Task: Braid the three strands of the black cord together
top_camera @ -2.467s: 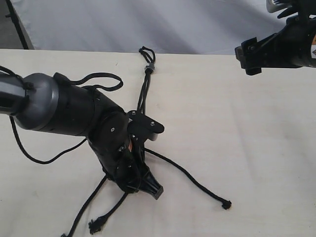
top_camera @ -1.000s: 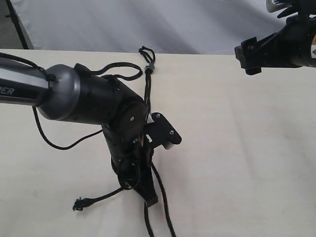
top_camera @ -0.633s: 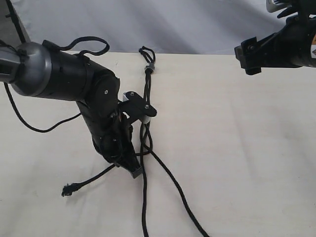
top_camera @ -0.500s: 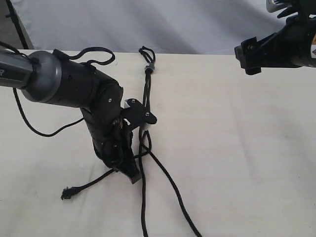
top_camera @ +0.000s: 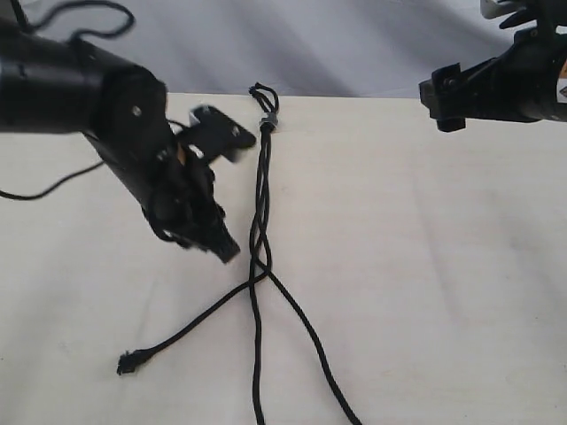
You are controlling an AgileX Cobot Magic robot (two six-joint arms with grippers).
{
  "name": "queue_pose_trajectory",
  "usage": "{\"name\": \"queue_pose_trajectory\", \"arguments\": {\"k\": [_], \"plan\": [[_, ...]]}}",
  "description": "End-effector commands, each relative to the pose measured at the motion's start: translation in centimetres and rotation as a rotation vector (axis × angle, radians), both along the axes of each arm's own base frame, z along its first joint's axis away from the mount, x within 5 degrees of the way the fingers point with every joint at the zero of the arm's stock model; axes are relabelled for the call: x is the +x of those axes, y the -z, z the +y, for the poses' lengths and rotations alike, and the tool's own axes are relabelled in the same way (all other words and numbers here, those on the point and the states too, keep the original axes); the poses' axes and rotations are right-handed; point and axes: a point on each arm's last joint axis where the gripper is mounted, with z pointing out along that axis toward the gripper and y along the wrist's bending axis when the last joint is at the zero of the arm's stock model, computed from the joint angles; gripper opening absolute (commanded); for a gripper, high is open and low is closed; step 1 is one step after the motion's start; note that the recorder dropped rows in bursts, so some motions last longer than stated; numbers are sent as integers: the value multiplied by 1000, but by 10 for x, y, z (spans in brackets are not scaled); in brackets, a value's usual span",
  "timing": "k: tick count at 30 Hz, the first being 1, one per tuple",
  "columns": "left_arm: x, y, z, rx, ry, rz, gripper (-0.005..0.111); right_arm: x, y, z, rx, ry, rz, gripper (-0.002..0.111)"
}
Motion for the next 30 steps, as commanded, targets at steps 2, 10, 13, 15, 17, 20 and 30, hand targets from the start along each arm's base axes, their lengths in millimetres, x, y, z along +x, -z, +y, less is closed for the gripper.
{"name": "queue_pose_trajectory", "arguments": {"k": [2,10,13,15,17,20,30], "plan": [[0,-56,47,-124,-147,-243,0,-7,4,32,13,-94,32,95],[-19,-72,122,-225,-412,-546,0,-38,13,126,-123,-301,274,95],[-22,-74,139,-236,-467,-635,0,-50,37,162,-223,-383,383,95],[-23,-75,144,-230,-483,-637,0,-58,59,184,-278,-450,429,95],[-24,-75,144,-229,-485,-633,0,-65,77,201,-304,-499,464,95],[-24,-75,144,-228,-485,-630,0,-71,103,214,-311,-513,546,95],[-25,-74,144,-225,-486,-620,0,-76,138,222,-251,-469,715,95]]}}
